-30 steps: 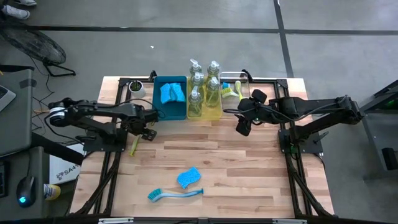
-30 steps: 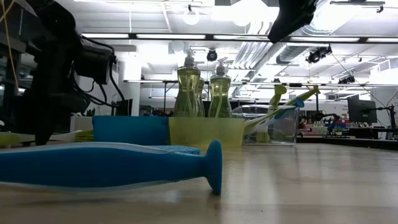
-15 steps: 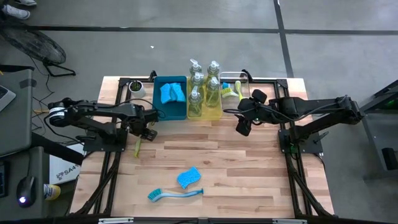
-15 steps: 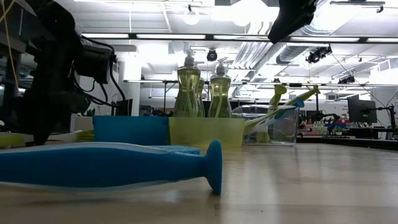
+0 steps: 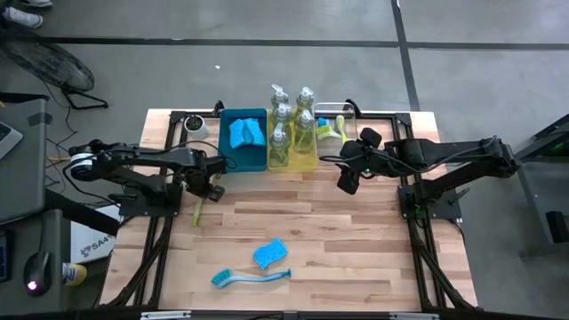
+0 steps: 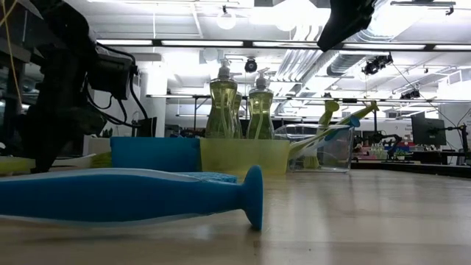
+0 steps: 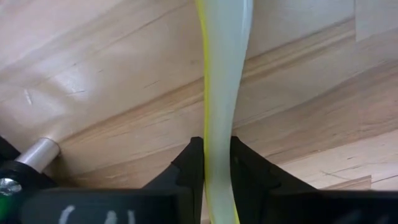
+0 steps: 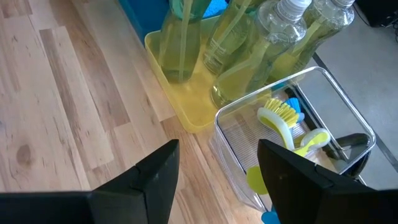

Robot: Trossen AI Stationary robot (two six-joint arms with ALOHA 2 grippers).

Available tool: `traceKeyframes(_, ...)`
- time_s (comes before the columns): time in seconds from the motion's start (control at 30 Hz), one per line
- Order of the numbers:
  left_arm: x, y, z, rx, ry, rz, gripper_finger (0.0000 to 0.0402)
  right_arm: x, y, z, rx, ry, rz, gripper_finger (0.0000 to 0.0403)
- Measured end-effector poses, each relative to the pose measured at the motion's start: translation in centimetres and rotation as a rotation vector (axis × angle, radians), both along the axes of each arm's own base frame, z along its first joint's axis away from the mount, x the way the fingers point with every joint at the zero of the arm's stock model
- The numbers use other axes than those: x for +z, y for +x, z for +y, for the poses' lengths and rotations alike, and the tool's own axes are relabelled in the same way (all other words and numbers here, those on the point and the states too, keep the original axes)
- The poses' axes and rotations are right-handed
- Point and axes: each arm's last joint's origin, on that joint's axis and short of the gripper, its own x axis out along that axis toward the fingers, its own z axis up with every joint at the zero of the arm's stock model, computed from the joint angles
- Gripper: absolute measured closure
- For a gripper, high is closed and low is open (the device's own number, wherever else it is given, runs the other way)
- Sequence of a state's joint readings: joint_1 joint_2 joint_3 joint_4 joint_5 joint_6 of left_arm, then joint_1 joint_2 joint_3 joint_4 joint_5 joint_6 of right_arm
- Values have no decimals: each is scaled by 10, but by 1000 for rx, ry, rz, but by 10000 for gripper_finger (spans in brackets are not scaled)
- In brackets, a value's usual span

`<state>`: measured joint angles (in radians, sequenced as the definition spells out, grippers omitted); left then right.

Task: Pick & Place Kitchen Sink Supplies
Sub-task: Put the green toilet brush into the transparent bin

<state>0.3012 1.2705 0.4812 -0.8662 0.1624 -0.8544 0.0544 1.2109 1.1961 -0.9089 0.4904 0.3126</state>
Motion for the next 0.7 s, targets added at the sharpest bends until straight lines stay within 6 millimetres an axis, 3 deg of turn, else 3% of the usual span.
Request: traceKeyframes(0.7,13,-12,-7,51,94,6,352,0,-1,0,2,-2,9,192)
